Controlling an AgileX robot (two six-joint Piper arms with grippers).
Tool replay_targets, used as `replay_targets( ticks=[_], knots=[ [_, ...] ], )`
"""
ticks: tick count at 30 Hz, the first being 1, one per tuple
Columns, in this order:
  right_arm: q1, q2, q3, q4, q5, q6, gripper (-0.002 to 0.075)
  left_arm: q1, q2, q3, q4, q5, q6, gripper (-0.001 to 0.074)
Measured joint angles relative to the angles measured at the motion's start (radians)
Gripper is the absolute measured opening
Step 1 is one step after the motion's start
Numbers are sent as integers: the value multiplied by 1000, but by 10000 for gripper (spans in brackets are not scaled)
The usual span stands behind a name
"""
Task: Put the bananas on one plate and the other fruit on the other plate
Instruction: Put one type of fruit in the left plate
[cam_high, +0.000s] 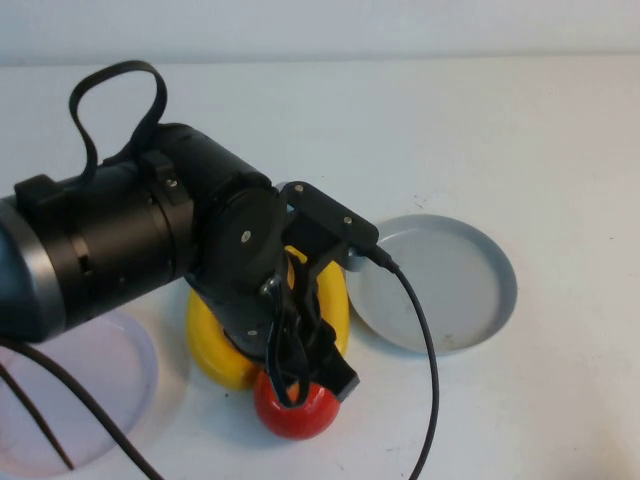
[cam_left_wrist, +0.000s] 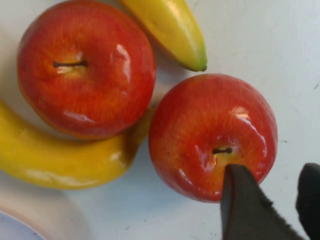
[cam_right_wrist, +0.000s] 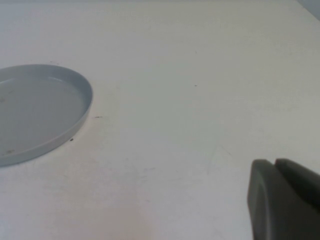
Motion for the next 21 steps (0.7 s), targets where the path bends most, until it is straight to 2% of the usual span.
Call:
replay_targets(
  ticks=[5, 8, 21],
  knots=[
    [0, 0, 0, 0, 0, 0, -15, 0, 2, 0, 8, 2, 0, 407],
    [0, 0, 0, 0, 0, 0, -15, 0, 11, 0, 23, 2, 0, 470],
    [0, 0, 0, 0, 0, 0, -16, 0, 84, 0, 41, -2, 19, 496]
  ],
)
